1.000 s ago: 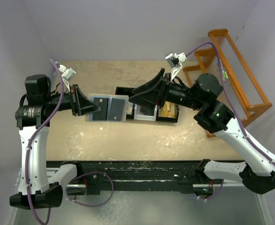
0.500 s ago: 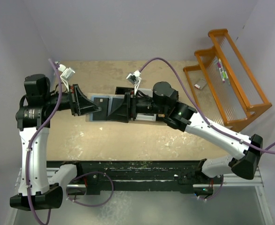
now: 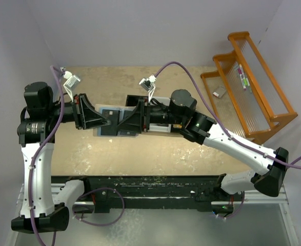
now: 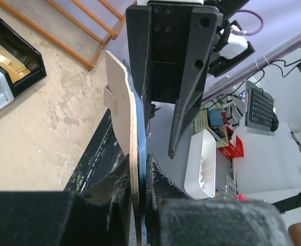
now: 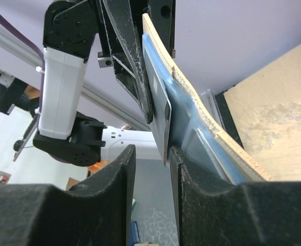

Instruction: Take the credit cards out of the card holder

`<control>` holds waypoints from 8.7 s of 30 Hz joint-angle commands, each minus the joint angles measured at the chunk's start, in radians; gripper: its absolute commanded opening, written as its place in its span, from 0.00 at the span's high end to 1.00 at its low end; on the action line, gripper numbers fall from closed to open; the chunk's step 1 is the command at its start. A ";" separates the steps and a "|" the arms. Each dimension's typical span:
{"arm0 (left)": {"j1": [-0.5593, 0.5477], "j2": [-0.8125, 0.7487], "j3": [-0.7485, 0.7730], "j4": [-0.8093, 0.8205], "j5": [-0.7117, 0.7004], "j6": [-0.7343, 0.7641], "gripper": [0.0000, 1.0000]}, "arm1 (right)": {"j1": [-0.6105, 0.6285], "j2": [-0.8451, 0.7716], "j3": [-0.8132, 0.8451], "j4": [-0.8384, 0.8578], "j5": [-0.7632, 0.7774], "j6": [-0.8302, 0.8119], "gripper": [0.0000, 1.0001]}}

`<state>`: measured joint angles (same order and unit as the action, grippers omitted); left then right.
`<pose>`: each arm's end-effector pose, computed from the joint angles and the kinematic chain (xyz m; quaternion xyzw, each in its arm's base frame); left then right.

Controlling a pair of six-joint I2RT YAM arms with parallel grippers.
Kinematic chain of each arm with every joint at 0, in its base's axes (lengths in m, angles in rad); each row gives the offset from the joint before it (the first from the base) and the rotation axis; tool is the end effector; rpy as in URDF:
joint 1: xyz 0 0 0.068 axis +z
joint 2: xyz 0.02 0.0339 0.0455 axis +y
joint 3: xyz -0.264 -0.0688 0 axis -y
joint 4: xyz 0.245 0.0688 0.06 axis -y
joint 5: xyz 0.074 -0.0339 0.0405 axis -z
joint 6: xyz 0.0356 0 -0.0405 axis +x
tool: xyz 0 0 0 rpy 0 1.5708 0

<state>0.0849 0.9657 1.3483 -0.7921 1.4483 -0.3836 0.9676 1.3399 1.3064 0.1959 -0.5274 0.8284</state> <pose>0.1491 -0.0228 0.4466 0.2081 0.6935 -0.6089 0.3239 0.1610 0.2653 0.4392 -0.2416 0.6097 0.6806 0.3265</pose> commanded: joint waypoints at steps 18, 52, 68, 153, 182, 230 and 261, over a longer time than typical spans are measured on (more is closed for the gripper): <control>0.004 -0.047 -0.011 0.103 0.163 -0.100 0.93 | -0.041 -0.019 -0.090 0.257 -0.079 0.118 1.00; 0.004 -0.045 0.008 0.114 0.175 -0.110 0.96 | -0.067 0.039 -0.120 0.482 -0.198 0.262 0.94; 0.004 0.061 0.234 -0.322 -0.206 0.363 0.99 | -0.318 -0.265 -0.112 -0.228 -0.048 -0.059 1.00; 0.003 -0.102 0.090 0.450 0.052 -0.319 1.00 | -0.169 -0.333 -0.124 0.114 -0.055 -0.149 0.16; 0.003 -0.087 0.065 0.456 0.052 -0.317 1.00 | -0.142 -0.286 -0.143 0.130 -0.077 -0.138 0.35; 0.004 -0.083 0.066 0.470 0.037 -0.334 1.00 | -0.126 -0.255 -0.159 0.226 -0.115 -0.087 0.56; 0.004 -0.090 0.076 0.479 0.046 -0.354 1.00 | -0.118 -0.262 -0.170 0.248 -0.157 -0.070 0.82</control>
<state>0.0849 0.8787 1.4097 -0.3531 1.4914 -0.7223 0.8459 1.0805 1.0920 0.4526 -0.7231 0.7727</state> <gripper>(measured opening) 0.137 0.171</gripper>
